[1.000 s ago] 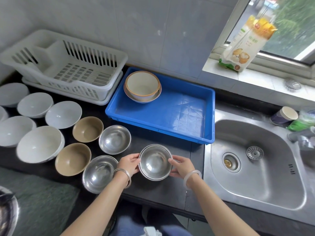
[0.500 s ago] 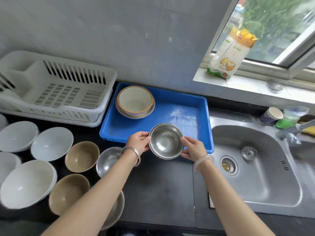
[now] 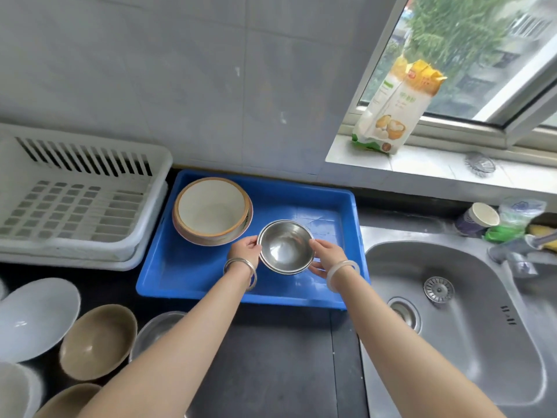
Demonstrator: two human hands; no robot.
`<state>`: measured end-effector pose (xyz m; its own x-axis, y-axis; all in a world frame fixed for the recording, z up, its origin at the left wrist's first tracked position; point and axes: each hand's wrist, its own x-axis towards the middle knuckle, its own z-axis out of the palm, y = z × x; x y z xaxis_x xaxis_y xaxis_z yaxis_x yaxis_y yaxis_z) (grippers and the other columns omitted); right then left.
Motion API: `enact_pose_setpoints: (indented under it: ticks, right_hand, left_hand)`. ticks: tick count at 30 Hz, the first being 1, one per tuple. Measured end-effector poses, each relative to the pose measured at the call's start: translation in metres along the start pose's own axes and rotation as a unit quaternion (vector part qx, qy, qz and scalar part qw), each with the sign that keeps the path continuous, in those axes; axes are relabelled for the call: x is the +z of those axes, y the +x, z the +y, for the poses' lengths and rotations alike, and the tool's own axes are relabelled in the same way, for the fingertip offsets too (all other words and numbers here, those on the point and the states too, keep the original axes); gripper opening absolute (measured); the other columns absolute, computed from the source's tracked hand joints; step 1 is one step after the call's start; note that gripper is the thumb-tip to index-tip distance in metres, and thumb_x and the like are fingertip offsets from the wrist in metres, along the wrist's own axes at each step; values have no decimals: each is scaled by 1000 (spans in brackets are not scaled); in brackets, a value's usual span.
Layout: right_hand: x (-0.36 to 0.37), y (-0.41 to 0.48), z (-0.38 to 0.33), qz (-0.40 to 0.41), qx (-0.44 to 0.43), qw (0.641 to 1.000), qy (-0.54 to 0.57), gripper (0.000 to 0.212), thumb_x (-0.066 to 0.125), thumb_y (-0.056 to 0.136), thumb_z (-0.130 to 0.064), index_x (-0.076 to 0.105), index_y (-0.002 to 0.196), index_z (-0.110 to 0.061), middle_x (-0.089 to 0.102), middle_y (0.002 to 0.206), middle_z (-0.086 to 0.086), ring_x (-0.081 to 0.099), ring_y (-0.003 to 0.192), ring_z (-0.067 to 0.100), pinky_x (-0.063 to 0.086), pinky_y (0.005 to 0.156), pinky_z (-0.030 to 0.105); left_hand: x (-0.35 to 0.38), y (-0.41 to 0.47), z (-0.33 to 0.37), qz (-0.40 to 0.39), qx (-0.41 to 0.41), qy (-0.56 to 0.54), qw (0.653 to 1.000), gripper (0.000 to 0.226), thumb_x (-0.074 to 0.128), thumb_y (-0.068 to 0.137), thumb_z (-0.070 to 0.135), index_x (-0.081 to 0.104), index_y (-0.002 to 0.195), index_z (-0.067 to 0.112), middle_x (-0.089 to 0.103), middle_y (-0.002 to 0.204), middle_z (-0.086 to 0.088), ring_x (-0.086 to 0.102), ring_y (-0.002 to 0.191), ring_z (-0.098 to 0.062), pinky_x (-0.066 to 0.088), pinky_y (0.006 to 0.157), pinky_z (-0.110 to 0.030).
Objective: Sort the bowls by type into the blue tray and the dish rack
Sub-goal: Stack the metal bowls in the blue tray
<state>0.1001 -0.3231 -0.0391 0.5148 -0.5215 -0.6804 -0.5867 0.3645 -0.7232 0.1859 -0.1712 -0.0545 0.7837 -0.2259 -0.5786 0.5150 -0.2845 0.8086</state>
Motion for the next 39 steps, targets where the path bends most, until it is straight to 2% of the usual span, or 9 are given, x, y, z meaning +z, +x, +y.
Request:
enact_pose_setpoints:
  ticks: [6,9,11,14,18,22,25,29,39]
  right_hand:
    - [1,29,2,-6,2,1000,3,26,52,94,-25,60,116,-14,58,104,7,58,63,17,52,47,16]
    - [1,38,3,-6,11,999,39,18,53,94,-23,59,109,-16,59,106,8,62,79,25,56,72,28]
    - [1,42,5,-13,16,998,63,21,53,94,-23,57,113,-14,59,108,9,63,82,26,54,77,32]
    - [1,47,11,-24,13,996,88,30,53,94,-20,55,122,-9,59,108,11,62,85,30,55,77,32]
    - [5,52,17,-6,-19,993,116,27,53,93,-12,54,120,-9,62,90,4,63,71,23,57,60,21]
    - [11,61,6,-2,-22,990,142,29,52,93,-10,52,122,-11,59,102,8,62,83,26,56,60,21]
    - [16,70,-5,-5,-25,989,143,31,51,93,-11,50,125,-9,58,108,12,62,88,29,56,57,19]
    - [20,82,-12,0,-30,990,141,34,53,93,-12,51,127,-10,59,111,14,65,97,34,53,71,28]
    - [31,94,-22,-5,-28,987,155,33,54,92,-10,51,125,-8,59,113,17,65,97,34,52,80,33]
  left_hand:
    - [17,21,-8,20,-4,-7,1000,34,47,87,-1,62,117,5,65,119,-11,60,111,-29,46,101,-44]
    - [21,26,-7,24,6,-23,999,36,46,88,1,59,122,5,63,124,-8,58,114,-25,44,104,-41]
    - [22,30,-7,34,-16,-57,998,32,47,90,3,60,119,5,65,115,-9,60,105,-24,49,96,-40]
    - [25,27,-9,27,-89,-159,983,15,48,93,10,57,105,11,61,98,-11,59,90,-25,54,70,-35]
    - [33,24,-14,45,-97,-226,968,19,50,93,13,56,109,7,61,101,-14,59,94,-26,51,76,-34]
    - [40,33,-8,58,-71,-281,955,16,50,92,9,59,104,2,62,86,-8,58,92,-22,56,66,-20]
    - [46,43,-6,60,-48,-288,955,13,49,93,8,60,97,4,61,94,-10,56,95,-21,52,76,-21]
    - [52,52,-1,58,-35,-310,948,27,47,94,9,57,118,-1,59,108,-12,55,102,-22,47,89,-30]
    - [59,65,5,94,-17,-328,940,31,44,96,11,55,119,-6,59,110,-11,54,104,-17,44,93,-27]
